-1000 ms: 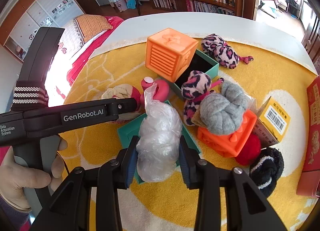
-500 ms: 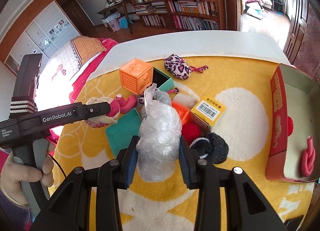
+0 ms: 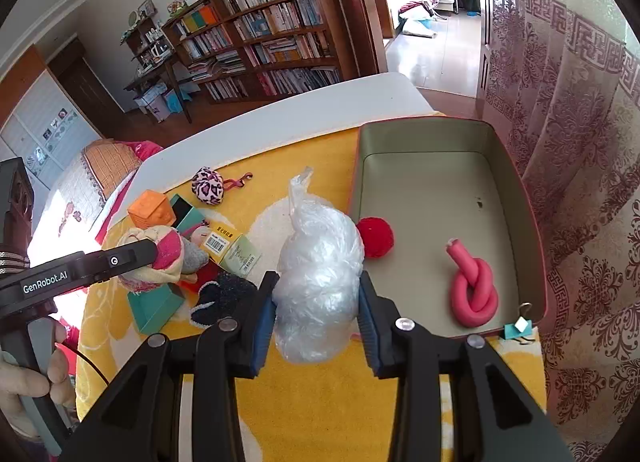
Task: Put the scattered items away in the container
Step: 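Carry both held items into the red tin and release them, then move both grippers back toward the teal box, then grasp the teal box with the left gripper while the right grasps the black sock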
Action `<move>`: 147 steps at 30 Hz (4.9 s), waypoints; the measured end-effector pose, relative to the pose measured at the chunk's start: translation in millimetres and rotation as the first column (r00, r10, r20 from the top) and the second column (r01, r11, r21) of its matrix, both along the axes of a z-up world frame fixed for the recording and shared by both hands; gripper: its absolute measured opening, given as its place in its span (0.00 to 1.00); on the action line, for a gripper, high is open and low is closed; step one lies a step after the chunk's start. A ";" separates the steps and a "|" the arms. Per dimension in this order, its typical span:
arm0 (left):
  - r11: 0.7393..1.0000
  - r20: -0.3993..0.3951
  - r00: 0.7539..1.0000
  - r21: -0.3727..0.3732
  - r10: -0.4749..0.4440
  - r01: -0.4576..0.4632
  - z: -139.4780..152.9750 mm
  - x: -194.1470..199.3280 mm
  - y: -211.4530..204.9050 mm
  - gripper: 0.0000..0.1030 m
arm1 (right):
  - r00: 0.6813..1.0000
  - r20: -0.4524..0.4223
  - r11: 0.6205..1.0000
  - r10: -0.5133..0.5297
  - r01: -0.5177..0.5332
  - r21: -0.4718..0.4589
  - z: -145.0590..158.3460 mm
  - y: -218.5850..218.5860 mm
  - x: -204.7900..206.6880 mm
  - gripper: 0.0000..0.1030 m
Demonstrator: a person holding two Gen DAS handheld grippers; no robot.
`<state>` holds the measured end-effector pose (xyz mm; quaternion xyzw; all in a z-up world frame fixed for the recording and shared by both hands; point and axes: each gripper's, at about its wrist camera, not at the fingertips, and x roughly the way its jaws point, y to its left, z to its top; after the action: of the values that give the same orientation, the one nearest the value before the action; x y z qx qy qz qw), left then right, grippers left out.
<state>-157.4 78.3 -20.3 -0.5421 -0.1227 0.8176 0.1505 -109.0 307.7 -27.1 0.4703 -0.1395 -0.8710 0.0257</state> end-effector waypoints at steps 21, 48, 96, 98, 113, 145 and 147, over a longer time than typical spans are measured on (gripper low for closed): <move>0.980 0.000 0.980 0.042 -0.197 0.197 14.3 1.4 158.4 0.80 | 0.982 -0.069 0.985 -0.175 0.173 -0.024 19.0 106.8 13.1 0.61; 0.990 0.094 0.986 0.015 0.139 -0.141 -16.5 17.3 -26.5 0.80 | 1.000 -0.012 0.999 -0.002 0.001 -0.036 1.1 3.6 -13.4 0.62; 0.916 0.083 0.926 -0.137 -0.368 0.376 -108.0 -12.7 -123.9 0.99 | 0.977 0.211 1.000 0.015 -0.012 -0.016 -60.1 -120.1 -14.7 0.75; 0.906 0.080 0.918 -0.144 -0.389 0.397 -109.9 -13.0 -118.1 0.99 | 0.976 0.216 1.000 0.012 -0.009 -0.014 -62.0 -121.0 -15.9 0.75; 0.916 0.077 0.939 -0.204 -0.336 0.345 -130.4 -13.9 -112.5 0.99 | 0.970 0.241 0.999 0.032 -0.033 0.001 -73.9 -132.5 -29.4 0.75; 0.956 0.032 0.985 -0.236 -0.170 0.173 -98.3 9.7 -112.3 0.91 | 0.965 0.226 0.991 0.132 -0.132 -0.017 -82.0 -131.6 -30.1 0.52; 0.967 0.027 0.990 -0.210 -0.142 0.144 -91.4 13.8 -115.9 0.89 | 0.967 0.213 0.990 0.138 -0.136 -0.024 -74.9 -129.7 -25.2 0.52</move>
<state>-143.7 -37.6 -111.8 -0.5672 0.0033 0.8098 0.1498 -134.3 178.0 -102.0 0.5699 -0.1126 -0.8107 0.0728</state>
